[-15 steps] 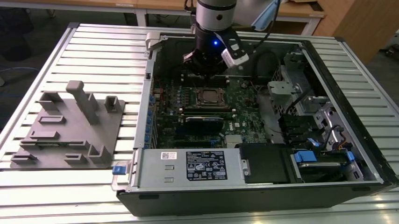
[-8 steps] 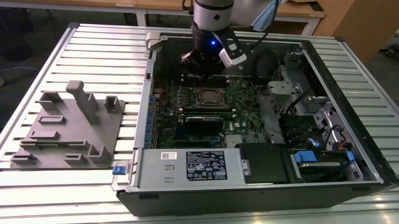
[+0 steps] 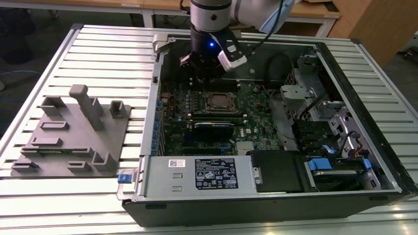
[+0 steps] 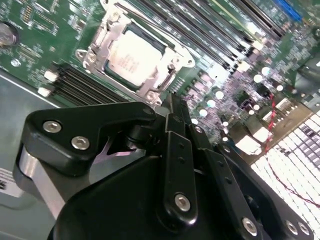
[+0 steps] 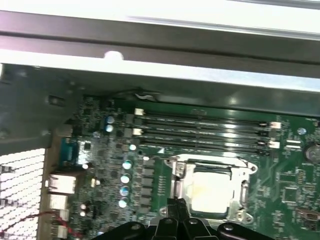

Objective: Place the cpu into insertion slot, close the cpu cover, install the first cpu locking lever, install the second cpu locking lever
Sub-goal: 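Install the first cpu locking lever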

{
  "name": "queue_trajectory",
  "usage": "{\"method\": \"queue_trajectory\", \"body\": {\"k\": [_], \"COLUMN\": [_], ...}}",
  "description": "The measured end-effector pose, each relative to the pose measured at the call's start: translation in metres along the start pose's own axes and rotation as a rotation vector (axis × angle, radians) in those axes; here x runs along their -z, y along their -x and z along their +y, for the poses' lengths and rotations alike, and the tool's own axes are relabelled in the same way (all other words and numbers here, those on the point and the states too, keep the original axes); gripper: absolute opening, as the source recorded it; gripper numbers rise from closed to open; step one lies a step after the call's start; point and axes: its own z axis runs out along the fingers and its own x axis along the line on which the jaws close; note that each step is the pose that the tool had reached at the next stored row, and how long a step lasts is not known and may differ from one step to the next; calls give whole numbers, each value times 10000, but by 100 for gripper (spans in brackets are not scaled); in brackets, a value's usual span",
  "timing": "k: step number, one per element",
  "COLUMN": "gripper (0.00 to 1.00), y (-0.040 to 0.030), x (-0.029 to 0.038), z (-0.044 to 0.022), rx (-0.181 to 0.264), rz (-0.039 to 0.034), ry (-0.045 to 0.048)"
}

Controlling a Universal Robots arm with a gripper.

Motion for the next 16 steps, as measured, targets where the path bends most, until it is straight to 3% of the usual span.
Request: {"method": "queue_trajectory", "body": {"k": [5, 11, 16], "gripper": [10, 10, 10], "y": [-47, -188, -254], "x": [2, 6, 7], "z": [4, 15, 21], "rx": [-1, 1, 2], "rz": [-31, -170, -226], "ry": [-3, -13, -16]}}
